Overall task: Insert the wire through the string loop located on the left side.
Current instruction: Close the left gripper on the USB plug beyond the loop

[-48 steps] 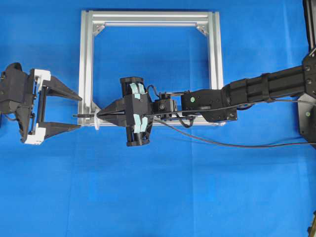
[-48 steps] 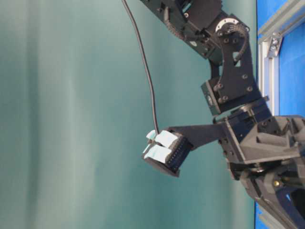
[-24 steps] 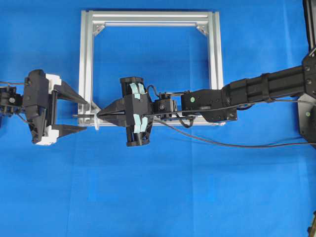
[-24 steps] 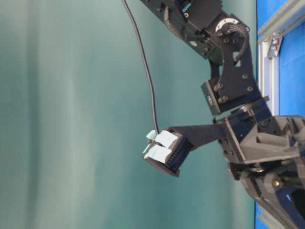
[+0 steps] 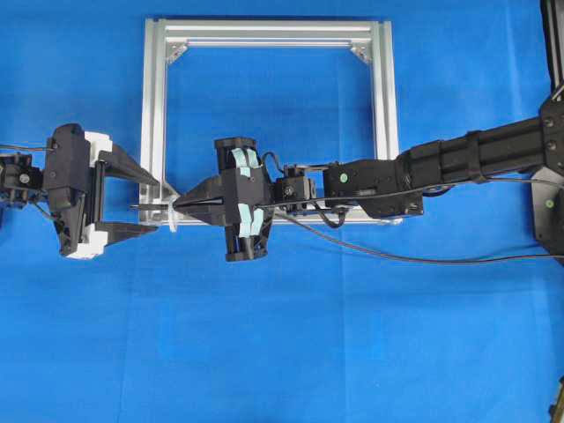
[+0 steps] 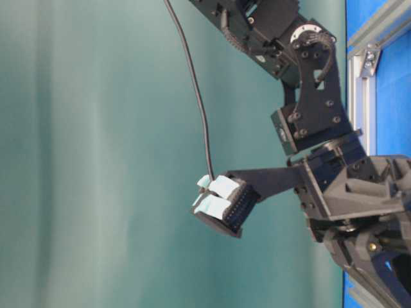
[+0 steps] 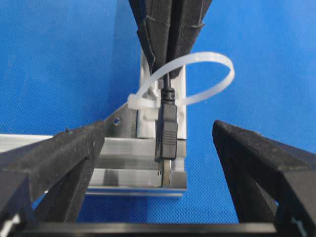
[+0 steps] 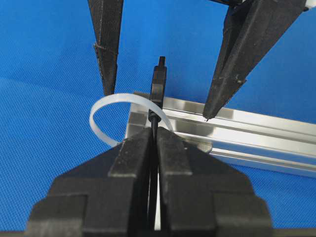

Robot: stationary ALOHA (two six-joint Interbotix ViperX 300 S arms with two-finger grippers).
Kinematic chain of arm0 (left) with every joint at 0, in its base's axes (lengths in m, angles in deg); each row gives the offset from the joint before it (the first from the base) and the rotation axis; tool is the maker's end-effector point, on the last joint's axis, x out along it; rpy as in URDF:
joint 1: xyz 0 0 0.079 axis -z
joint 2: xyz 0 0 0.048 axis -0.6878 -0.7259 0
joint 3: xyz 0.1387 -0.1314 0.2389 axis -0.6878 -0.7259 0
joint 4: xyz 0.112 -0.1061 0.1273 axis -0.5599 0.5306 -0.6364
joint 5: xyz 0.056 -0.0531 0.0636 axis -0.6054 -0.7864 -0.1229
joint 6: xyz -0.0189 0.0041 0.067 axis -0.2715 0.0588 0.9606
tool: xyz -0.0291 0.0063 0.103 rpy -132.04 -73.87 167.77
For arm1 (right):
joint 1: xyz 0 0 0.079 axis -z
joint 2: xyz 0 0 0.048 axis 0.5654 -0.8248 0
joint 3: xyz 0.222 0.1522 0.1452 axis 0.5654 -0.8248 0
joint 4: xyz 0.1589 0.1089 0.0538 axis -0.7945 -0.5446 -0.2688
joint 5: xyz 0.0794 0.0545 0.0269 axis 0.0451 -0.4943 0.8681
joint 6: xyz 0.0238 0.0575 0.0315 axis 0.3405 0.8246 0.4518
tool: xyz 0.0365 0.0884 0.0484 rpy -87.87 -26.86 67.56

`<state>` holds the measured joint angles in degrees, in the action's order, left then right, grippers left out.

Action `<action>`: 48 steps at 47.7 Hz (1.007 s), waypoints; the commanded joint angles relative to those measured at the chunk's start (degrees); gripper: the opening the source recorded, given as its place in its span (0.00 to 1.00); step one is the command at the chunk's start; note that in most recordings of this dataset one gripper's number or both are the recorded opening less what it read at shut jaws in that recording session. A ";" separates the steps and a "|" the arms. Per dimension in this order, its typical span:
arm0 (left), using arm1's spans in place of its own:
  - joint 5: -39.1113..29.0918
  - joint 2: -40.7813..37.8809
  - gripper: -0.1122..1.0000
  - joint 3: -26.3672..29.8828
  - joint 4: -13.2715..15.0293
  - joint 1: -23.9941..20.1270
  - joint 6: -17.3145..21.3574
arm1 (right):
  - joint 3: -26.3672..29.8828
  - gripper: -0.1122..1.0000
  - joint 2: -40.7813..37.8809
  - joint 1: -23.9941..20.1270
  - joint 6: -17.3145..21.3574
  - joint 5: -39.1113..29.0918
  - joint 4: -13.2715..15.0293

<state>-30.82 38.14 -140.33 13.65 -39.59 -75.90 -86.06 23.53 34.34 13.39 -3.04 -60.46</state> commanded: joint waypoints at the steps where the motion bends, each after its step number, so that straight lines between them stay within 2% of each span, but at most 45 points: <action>1: 0.44 0.35 0.90 0.70 -0.09 -0.26 0.09 | 1.05 0.10 1.14 0.00 0.09 0.18 -0.09; 25: 0.44 0.35 0.90 0.79 -0.09 -0.18 0.00 | 1.05 0.10 1.14 0.00 0.09 0.18 -0.09; 35: 0.26 0.44 0.87 0.70 -0.09 -0.18 0.18 | 0.97 0.10 1.14 -0.09 0.09 0.09 -0.09; 39: 0.09 0.44 0.77 0.79 -0.09 -0.26 0.26 | 1.05 0.10 1.05 -0.09 0.09 0.18 -0.09; 48: 0.70 0.44 0.26 0.79 -0.09 -0.18 0.35 | 0.97 0.10 1.14 -0.09 0.09 0.18 -0.09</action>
<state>-30.73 38.14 -140.33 13.65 -39.59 -75.64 -86.15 23.53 34.43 13.39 -3.13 -60.37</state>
